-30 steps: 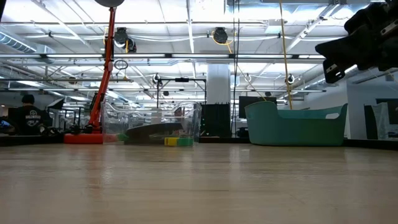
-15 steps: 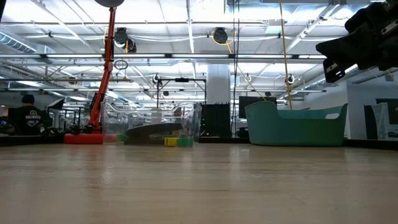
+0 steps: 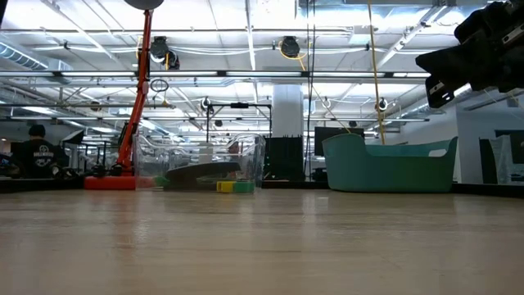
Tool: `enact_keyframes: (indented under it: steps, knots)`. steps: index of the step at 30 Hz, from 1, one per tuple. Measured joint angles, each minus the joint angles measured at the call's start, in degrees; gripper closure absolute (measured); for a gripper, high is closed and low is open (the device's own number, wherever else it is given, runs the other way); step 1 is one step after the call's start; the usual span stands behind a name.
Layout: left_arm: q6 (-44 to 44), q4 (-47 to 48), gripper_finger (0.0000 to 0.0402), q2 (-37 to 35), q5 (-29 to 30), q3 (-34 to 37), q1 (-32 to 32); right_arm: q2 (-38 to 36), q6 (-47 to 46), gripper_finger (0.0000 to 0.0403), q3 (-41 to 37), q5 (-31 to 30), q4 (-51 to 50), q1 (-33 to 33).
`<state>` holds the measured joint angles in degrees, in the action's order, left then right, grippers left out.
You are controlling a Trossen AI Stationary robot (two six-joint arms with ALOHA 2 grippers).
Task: Pick and place Stapler, Stapler remover, tape
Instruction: Return to Home Position
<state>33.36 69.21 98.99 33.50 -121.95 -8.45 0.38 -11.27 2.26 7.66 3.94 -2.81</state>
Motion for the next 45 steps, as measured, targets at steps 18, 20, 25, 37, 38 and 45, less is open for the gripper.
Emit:
enact_keyframes:
  steps: [18, 20, 25, 37, 38, 45]
  knots:
    - [-3.2, 3.0, 0.0401, -4.7, 2.5, 0.2, -8.6, 0.0, 0.0, 0.0403, 0.0, -0.1, 0.3, 0.0]
    - [-3.7, 2.9, 0.0401, -5.7, 2.3, 1.2, -9.2, 0.0, 0.0, 0.0403, 0.0, -0.1, 0.6, 0.0]
    - [-2.8, -2.0, 0.0401, -10.8, 1.9, 11.0, -11.3, 0.0, 0.0, 0.0403, 0.0, -0.1, 0.6, 0.0]
    - [-5.3, -45.9, 0.0401, -39.3, -12.4, 52.5, -8.5, 0.0, 0.0, 0.0403, 0.0, -0.1, 0.6, 0.0]
    - [-5.5, -48.7, 0.0401, -41.4, -14.8, 55.5, -7.7, 0.0, 0.0, 0.0403, 0.0, -0.1, 0.6, 0.0]
    - [-3.8, -52.8, 0.0401, -54.0, -21.5, 72.7, -2.5, 0.0, 0.0, 0.0403, 0.0, -0.1, 0.6, 0.0]
